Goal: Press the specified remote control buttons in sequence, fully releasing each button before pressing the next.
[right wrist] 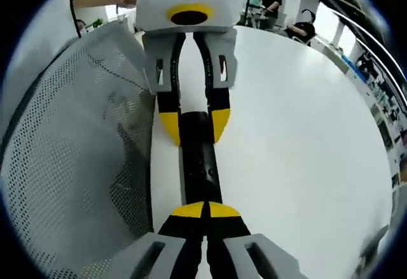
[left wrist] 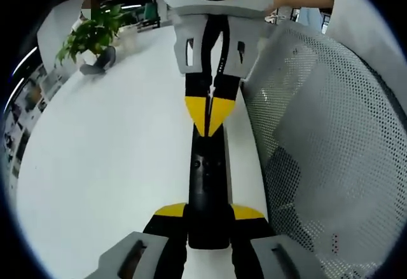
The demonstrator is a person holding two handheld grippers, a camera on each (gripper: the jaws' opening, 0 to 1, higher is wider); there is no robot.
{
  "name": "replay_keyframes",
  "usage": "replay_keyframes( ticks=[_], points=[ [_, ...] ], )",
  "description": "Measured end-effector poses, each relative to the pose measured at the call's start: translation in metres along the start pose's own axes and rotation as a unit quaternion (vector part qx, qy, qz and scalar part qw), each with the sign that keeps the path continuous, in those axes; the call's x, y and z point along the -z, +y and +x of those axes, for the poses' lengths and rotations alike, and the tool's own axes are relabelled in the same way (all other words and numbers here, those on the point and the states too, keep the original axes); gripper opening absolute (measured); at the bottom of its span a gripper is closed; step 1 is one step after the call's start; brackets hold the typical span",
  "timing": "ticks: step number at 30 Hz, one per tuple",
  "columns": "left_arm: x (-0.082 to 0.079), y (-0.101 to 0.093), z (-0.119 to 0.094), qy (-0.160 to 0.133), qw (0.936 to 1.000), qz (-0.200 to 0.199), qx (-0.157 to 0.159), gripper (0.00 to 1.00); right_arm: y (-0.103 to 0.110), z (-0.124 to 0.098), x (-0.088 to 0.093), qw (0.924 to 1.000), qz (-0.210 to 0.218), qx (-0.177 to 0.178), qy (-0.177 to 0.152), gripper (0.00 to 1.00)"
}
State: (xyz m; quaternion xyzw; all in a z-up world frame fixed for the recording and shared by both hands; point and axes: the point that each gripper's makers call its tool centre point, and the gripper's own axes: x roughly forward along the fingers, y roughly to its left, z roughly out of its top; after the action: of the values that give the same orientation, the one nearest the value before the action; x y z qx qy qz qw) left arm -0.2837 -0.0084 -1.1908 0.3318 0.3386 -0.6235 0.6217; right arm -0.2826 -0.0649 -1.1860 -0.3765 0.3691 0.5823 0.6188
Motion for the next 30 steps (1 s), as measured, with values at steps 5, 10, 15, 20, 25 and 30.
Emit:
replay_keyframes(
  ticks=[5,10,15,20,25,30],
  points=[
    [0.0,0.0,0.0,0.001,1.0,0.001,0.001,0.24,0.0,-0.001,0.0,0.9999,-0.009,0.008,-0.002,0.0],
    [0.0,0.0,0.0,0.002,1.0,0.0,0.0,0.24,0.002,-0.005,-0.002,0.9963,0.049,0.008,-0.07,0.0],
    [0.0,0.0,0.0,-0.004,1.0,-0.002,-0.001,0.24,-0.003,-0.005,0.002,0.9956,0.049,0.028,-0.074,0.09],
    [0.0,0.0,0.0,-0.01,0.9999,-0.003,-0.002,0.24,-0.002,-0.004,-0.006,0.9957,0.04,0.014,-0.082,0.06],
    [0.0,0.0,0.0,-0.013,0.9999,-0.005,-0.003,0.24,0.003,-0.001,-0.007,0.9981,0.005,0.006,-0.062,0.07],
    [0.0,0.0,0.0,-0.014,0.9999,-0.003,-0.002,0.24,0.003,0.001,-0.008,0.9995,0.001,0.003,-0.032,0.07]
  ],
)
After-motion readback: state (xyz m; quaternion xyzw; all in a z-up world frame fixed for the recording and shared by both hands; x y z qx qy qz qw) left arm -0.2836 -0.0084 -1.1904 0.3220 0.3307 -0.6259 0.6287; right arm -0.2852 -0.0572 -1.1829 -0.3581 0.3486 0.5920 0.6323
